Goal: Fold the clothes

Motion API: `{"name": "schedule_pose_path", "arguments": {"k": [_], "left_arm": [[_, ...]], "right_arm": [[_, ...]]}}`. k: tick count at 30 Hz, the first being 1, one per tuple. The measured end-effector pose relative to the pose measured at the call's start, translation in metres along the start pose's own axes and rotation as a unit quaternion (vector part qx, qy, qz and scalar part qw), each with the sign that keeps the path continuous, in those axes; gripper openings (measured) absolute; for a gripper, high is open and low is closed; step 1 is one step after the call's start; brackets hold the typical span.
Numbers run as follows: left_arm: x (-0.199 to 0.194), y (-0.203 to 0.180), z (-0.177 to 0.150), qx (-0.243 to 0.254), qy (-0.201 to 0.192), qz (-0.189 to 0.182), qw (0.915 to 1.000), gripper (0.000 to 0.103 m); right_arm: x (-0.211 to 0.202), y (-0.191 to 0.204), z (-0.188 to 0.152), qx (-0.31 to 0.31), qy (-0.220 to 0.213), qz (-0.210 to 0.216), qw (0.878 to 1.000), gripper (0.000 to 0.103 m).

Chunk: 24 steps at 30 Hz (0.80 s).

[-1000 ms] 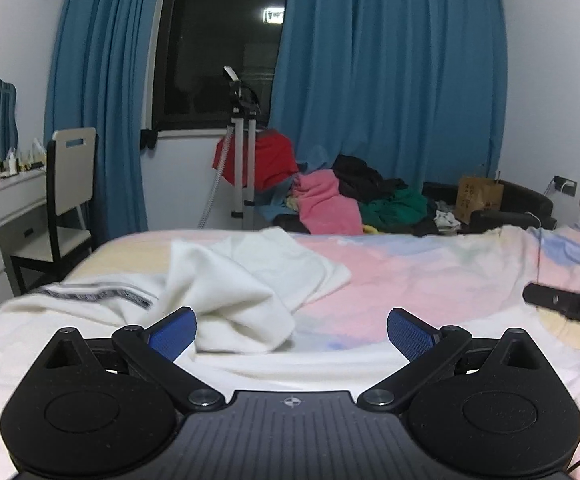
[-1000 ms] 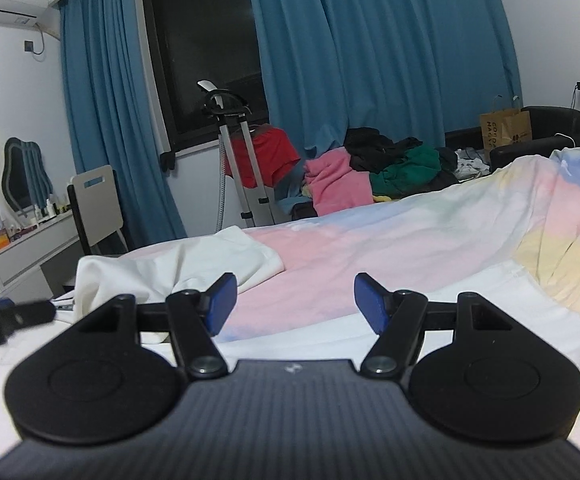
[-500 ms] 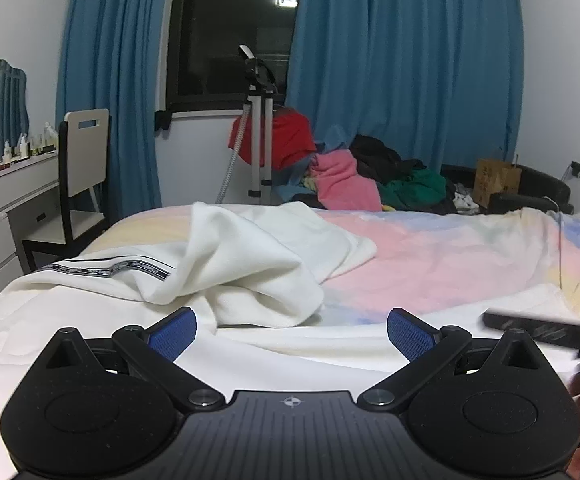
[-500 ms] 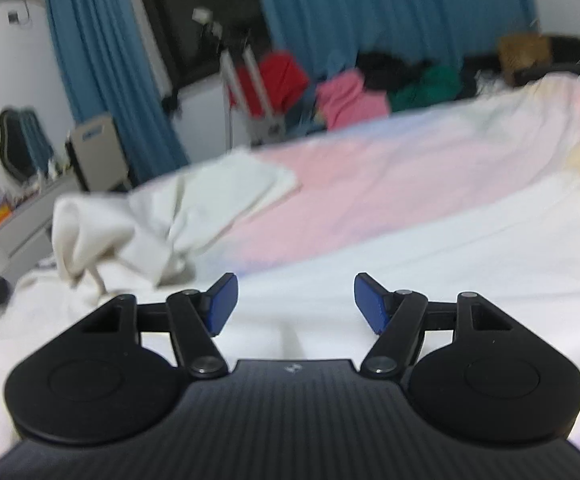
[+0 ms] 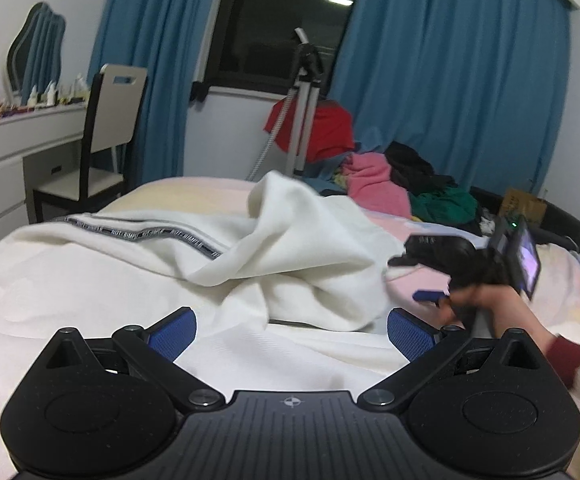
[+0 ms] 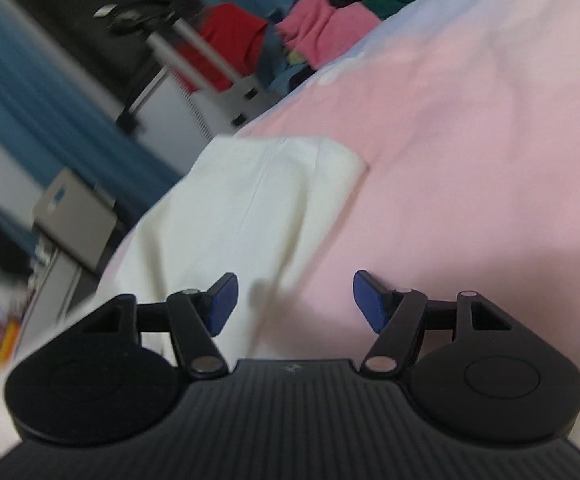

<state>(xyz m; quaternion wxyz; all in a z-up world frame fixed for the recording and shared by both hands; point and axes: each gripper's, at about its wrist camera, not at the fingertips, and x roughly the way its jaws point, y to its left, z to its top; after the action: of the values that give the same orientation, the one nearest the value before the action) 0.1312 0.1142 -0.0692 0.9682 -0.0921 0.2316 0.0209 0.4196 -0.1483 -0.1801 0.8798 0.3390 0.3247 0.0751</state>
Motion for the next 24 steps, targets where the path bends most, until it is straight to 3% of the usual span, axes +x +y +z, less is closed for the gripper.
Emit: {"name": "schedule_pose_path", "arguments": {"k": [3,5,6,7,9,14,17,21,24], "left_arm": [[0.022,-0.002,-0.004,0.012,-0.002,0.016,0.9998,0.102],[0.037,-0.009,-0.008,0.035,-0.002,0.020,0.9992,0.102],[0.042,-0.012,-0.011,0.042,0.001,0.018,0.9990,0.102],[0.047,-0.015,-0.014,0.048,0.004,0.016,0.9987,0.102],[0.055,-0.020,-0.020,0.058,0.017,0.006,0.9982,0.102],[0.060,-0.022,-0.025,0.054,0.030,0.004,0.9981,0.102],[0.056,-0.022,-0.025,0.052,0.030,0.005,0.9982,0.102],[0.049,-0.025,-0.023,0.055,0.024,0.005,0.9982,0.102],[0.047,-0.026,-0.022,0.055,0.023,0.002,0.9982,0.102]], "right_arm": [[0.028,0.009,0.009,0.004,-0.022,-0.003,1.000,0.064],[0.041,0.015,0.016,-0.005,-0.029,-0.016,0.999,0.049],[0.046,0.019,0.019,-0.013,-0.028,-0.030,0.999,0.029],[0.050,0.022,0.023,-0.020,-0.028,-0.044,0.998,0.019],[0.039,0.027,0.035,-0.041,-0.039,-0.049,0.997,0.012],[0.010,0.042,0.067,-0.095,-0.067,-0.059,0.992,0.009],[-0.023,0.034,0.105,-0.107,-0.119,-0.098,0.982,0.009],[-0.077,-0.018,0.152,-0.077,-0.192,-0.193,0.959,0.009],[-0.109,-0.080,0.169,-0.034,-0.192,-0.241,0.951,0.009]]}}
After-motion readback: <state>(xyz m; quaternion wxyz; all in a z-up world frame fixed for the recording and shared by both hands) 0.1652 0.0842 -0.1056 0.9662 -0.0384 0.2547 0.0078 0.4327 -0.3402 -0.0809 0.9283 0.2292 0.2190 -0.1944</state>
